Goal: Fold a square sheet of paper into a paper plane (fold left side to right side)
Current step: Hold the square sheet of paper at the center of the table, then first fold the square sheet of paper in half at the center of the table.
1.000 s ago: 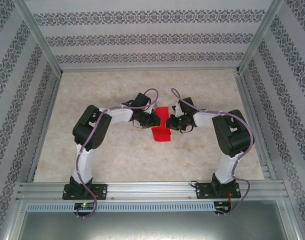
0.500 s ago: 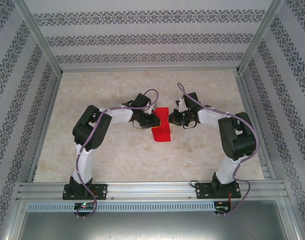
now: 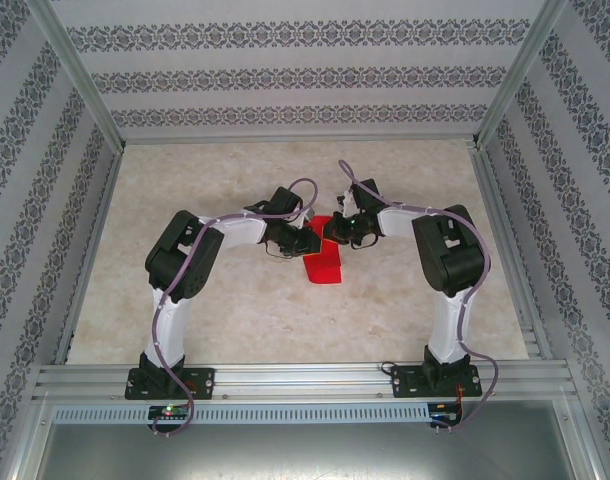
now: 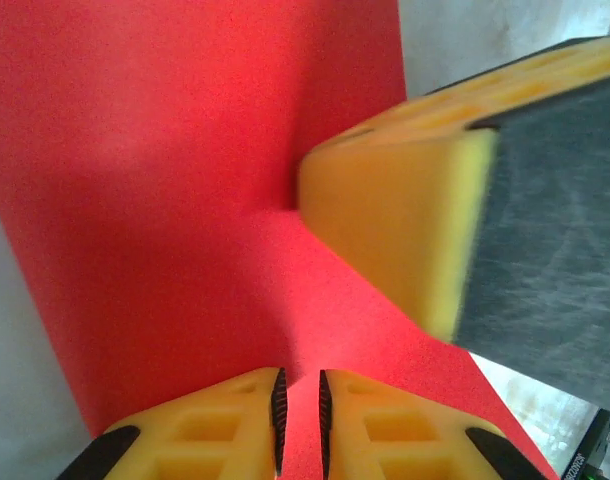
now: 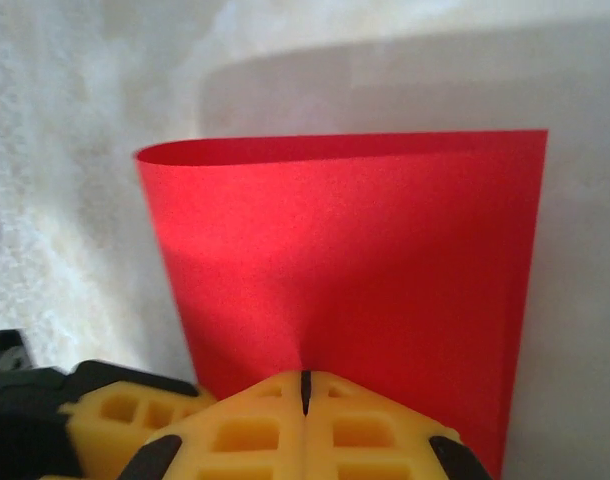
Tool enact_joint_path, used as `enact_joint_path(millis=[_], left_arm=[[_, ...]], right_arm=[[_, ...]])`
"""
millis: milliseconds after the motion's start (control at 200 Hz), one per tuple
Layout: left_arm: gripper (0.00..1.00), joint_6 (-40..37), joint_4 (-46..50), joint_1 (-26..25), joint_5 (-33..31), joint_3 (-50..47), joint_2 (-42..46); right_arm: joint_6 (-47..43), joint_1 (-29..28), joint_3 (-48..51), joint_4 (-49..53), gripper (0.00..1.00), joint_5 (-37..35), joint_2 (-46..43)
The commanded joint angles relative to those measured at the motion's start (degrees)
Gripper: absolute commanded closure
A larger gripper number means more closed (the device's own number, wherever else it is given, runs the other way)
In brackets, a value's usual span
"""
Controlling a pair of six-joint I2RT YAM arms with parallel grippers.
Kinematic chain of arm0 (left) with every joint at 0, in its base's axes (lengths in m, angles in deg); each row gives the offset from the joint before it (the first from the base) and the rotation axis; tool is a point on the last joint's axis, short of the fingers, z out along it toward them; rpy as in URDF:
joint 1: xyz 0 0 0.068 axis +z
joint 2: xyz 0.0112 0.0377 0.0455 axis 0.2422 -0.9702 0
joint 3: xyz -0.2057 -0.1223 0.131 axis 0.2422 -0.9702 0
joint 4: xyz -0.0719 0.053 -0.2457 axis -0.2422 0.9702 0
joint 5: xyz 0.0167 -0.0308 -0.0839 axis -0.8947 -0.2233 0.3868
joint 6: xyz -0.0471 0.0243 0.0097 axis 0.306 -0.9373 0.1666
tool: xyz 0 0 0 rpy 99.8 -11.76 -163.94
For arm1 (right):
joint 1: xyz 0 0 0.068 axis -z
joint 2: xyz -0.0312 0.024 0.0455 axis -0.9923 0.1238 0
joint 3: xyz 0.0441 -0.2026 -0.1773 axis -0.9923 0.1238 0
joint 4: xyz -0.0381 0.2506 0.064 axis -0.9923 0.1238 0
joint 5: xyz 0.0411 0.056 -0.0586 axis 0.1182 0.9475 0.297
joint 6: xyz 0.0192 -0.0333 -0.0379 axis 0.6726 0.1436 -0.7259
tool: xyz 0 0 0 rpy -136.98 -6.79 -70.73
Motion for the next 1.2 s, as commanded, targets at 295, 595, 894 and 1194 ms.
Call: enact_joint_path(millis=[295, 595, 894, 1194], left_arm=[[0.74, -1.27, 1.78, -1.14, -0.84, -1.23, 4.10], [0.76, -0.74, -1.06, -1.26, 0.19, -3.53, 1.69], [0.80, -3.46, -3.11, -2.23, 0.75, -10.88, 5.23], [0.82, -6.71, -2.64, -6.21, 1.39, -16.33, 8.59]], right_arm=[[-1.85, -0.20, 0.36, 6.28, 0.97, -4.97, 2.03], [-1.55, -0.30, 0.62, 6.51, 0.97, -5.41, 1.57], [-1.87, -0.19, -0.27, 8.20, 0.97, -6.41, 1.73], [-2.20, 0.28, -0.71, 8.96, 0.98, -6.72, 1.46]])
